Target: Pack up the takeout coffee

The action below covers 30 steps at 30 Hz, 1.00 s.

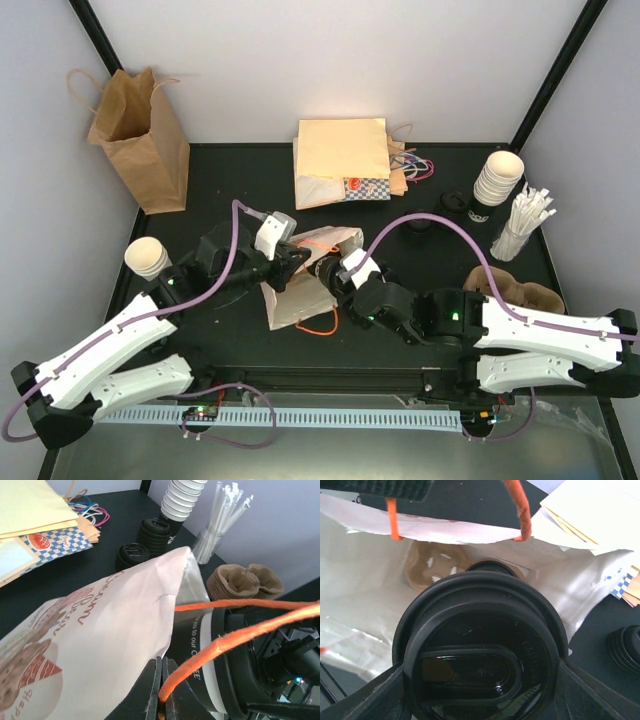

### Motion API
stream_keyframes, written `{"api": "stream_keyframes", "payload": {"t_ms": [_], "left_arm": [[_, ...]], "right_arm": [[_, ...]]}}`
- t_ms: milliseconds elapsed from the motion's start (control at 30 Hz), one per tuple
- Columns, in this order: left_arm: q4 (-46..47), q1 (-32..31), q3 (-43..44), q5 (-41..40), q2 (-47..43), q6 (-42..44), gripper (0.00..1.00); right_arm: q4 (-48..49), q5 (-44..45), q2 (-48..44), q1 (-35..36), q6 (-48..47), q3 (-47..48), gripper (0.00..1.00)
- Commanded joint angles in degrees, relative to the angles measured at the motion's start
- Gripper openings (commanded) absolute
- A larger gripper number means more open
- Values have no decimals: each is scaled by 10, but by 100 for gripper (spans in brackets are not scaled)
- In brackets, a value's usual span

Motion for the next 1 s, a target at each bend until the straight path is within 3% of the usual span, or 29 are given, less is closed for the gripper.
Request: {"api": "stream_keyframes", "payload": {"t_ms": [0, 967], "left_arm": [[-3, 24, 14, 30, 1, -46, 2], [25, 29, 34, 101, 7, -73, 1]], "right_arm": [[38, -10, -1, -1, -23, -5, 54], [73, 7, 79, 47, -76, -1, 49]]}}
